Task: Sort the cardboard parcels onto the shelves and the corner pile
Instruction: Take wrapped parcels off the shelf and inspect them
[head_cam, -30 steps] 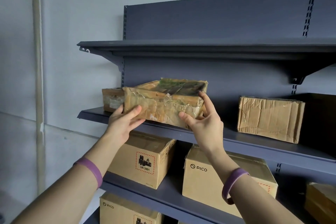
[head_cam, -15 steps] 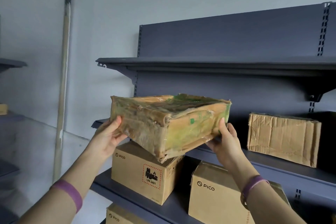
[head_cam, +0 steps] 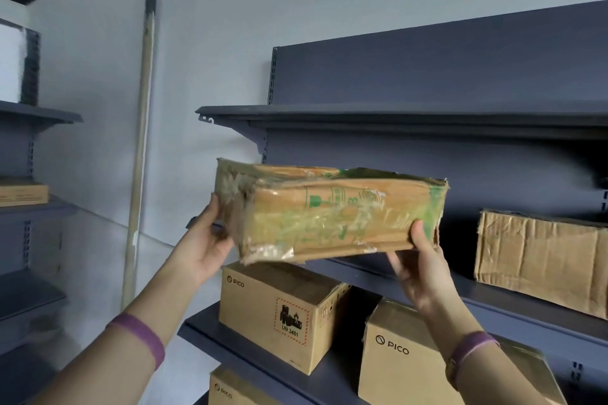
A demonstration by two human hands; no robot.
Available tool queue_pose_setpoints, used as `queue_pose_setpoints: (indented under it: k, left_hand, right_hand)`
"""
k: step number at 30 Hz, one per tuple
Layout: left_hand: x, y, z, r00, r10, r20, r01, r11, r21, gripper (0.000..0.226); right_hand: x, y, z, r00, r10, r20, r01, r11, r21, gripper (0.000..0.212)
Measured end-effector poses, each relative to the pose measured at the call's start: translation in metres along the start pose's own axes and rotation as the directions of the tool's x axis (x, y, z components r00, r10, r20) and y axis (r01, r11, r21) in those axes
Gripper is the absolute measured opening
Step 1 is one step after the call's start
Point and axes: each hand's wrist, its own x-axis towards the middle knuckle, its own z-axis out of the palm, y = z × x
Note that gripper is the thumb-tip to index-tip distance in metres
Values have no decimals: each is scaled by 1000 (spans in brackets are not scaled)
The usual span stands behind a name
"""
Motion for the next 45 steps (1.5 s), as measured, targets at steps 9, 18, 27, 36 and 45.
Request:
queue_pose_setpoints:
  k: [9, 18, 27, 36, 45]
  left_hand:
    - [-42, -31, 27, 991, -70, 117, 103, 946, -306, 93]
    - [-62, -67, 78, 973, -136, 184, 145, 989, -35, 105]
    - [-73, -61, 69, 996, 40, -74, -55, 974, -218, 60]
    - [-78, -27, 46, 970, 122, -208, -150, 981, -124, 62]
    - [-82, -25, 28, 993, 69, -96, -76, 995, -70, 70]
  right_hand:
    - [-15, -3, 14, 987, -96, -125, 101, 995, 28, 53]
    - [-47, 16, 41, 998, -47, -33, 50, 995, 89, 57]
    - [-64, 13, 17, 968, 134, 212, -143, 989, 27, 62]
    - [-51, 8, 16, 934, 297, 201, -328, 933, 148, 84]
    - [-54, 2, 25, 900, 283, 332, -349, 923, 160, 61]
